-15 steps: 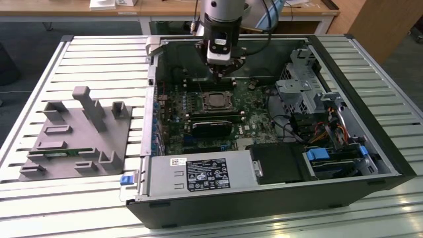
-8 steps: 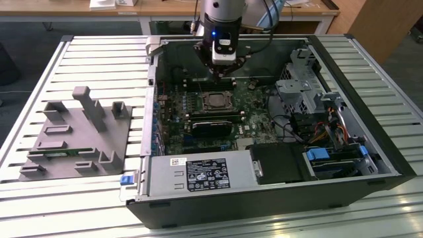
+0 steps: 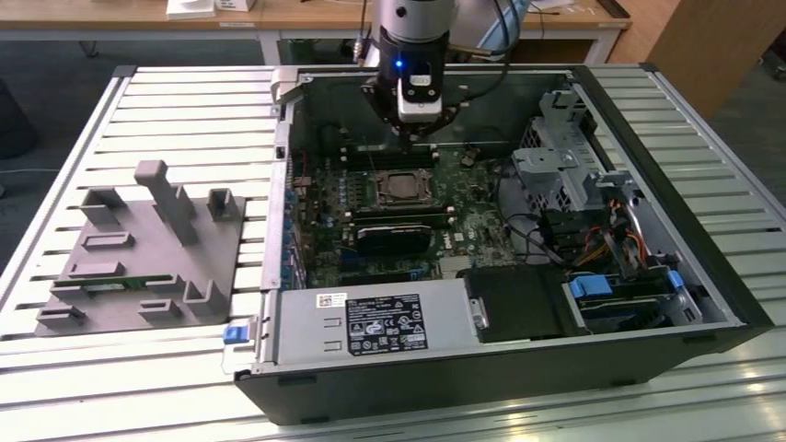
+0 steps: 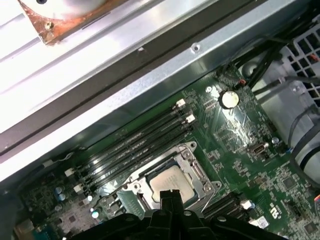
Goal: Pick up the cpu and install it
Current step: 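Install the first cpu locking lever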
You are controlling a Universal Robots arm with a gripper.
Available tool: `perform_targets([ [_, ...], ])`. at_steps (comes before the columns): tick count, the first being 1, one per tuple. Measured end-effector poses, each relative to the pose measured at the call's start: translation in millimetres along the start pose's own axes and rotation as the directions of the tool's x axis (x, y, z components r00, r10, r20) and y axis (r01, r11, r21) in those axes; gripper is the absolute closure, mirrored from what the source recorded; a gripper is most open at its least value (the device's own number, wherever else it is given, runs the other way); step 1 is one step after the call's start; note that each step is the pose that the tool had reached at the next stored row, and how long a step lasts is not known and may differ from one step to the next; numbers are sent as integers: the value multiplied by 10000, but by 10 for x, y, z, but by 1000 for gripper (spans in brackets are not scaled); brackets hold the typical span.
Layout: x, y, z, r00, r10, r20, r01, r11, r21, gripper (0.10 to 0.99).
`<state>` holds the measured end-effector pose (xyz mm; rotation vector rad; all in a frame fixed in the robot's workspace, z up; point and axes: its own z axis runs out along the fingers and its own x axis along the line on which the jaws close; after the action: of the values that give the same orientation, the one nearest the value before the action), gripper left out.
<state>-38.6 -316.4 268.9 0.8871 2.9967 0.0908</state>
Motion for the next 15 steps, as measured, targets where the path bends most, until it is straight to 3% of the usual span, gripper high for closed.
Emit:
perform_targets([
  [5, 12, -11, 5, 9996, -127, 263, 132, 9997, -214, 980],
  [10, 12, -12, 13, 9950, -980, 217, 984, 9949, -220, 980],
  [15, 12, -13, 32, 9840, -1778, 94, 1779, 9839, -192, 980],
])
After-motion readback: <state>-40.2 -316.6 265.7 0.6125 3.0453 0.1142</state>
